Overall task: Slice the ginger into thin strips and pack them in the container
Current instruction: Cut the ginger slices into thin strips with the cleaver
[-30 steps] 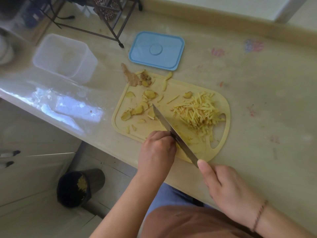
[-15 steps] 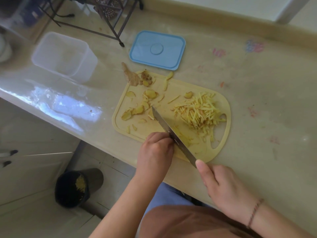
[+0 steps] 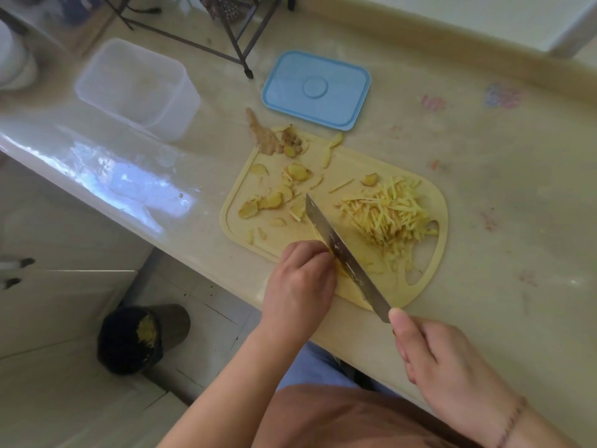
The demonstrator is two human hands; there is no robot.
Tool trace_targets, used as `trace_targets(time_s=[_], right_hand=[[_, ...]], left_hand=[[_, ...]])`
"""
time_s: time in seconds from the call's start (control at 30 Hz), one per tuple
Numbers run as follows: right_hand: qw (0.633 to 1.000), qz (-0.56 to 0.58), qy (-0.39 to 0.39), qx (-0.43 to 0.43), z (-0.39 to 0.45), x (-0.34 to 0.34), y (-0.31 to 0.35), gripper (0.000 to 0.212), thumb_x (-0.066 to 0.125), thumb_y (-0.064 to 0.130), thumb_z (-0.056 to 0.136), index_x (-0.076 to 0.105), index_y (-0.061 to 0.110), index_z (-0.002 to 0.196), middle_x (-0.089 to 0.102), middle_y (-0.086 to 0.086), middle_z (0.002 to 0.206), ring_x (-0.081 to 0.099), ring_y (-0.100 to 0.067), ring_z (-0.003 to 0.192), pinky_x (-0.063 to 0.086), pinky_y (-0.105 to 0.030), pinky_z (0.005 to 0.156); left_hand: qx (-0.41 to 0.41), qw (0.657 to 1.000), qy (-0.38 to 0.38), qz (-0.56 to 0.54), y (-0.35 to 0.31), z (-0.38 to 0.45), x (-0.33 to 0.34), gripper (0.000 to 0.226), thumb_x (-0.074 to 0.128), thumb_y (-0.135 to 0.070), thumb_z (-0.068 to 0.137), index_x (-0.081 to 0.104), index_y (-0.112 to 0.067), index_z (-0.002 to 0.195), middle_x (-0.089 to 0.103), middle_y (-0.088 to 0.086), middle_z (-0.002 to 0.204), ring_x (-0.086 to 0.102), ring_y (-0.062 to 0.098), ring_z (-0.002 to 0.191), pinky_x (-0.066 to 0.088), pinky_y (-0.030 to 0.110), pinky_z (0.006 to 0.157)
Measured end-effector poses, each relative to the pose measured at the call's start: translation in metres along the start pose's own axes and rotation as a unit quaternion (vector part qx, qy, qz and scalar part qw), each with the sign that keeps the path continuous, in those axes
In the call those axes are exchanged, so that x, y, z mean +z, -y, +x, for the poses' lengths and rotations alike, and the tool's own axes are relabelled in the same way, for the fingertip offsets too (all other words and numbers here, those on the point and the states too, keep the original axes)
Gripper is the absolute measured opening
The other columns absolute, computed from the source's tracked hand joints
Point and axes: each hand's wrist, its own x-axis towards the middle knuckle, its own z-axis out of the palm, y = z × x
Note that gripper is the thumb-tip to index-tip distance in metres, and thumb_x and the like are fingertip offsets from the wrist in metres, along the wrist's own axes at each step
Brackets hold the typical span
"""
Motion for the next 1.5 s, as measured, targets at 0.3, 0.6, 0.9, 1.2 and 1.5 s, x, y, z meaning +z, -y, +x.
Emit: trace_targets(time_s=[0.3,0.6,0.9,1.2,1.5], right_hand=[[0.999,-0.029,-0.016,-0.021,0.014,0.008,-0.006,0.074,0.012,0.077,0.078,0.041,0.014,0.053,0.058,0.009,0.057,0.053,-0.016,0.052,0.036,-0.024,0.049],[0.997,0.068,0.019,0.029,0.001,-0.009,-0.010,0.073,0.020,0.080,0.075,0.041,0.012,0.058,0.041,0.001,0.041,0.036,-0.007,0.036,0.029,-0.016,0.042],[1.000,-0.001,-0.009,-0.003,0.005,-0.001,-0.014,0.076,0.013,0.079,0.077,0.040,0.012,0.055,0.049,0.000,0.047,0.044,-0.012,0.043,0.039,-0.033,0.052],[0.999,0.030,0.012,-0.014,0.021,-0.009,0.000,0.073,0.016,0.077,0.083,0.038,0.014,0.056,0.038,0.004,0.040,0.034,-0.008,0.038,0.030,-0.026,0.047],[1.000,-0.022,0.000,-0.014,0.006,-0.004,-0.004,0.078,0.011,0.081,0.075,0.042,0.013,0.053,0.052,0.000,0.047,0.050,-0.014,0.046,0.044,-0.038,0.056]], left_hand=[[-0.006,1.000,0.018,-0.012,-0.001,0.004,0.002,0.012,0.077,0.003,0.077,0.076,-0.004,0.087,0.071,0.007,0.096,0.064,0.022,0.090,0.049,0.022,0.082],[-0.021,0.999,-0.001,-0.027,-0.001,0.001,0.001,0.008,0.076,-0.003,0.081,0.076,-0.005,0.089,0.067,0.007,0.097,0.064,0.022,0.089,0.053,0.027,0.078],[0.014,1.000,-0.001,-0.003,-0.001,0.002,0.007,0.007,0.075,-0.004,0.081,0.075,-0.004,0.088,0.069,0.008,0.098,0.063,0.026,0.090,0.052,0.030,0.080],[0.034,0.999,0.023,0.015,0.001,0.004,0.004,0.006,0.070,-0.010,0.085,0.076,-0.008,0.086,0.068,0.006,0.097,0.062,0.024,0.090,0.049,0.026,0.077],[0.016,1.000,0.007,0.023,-0.003,0.003,0.007,0.007,0.071,-0.010,0.083,0.078,-0.010,0.082,0.070,0.003,0.092,0.065,0.025,0.091,0.051,0.026,0.072]])
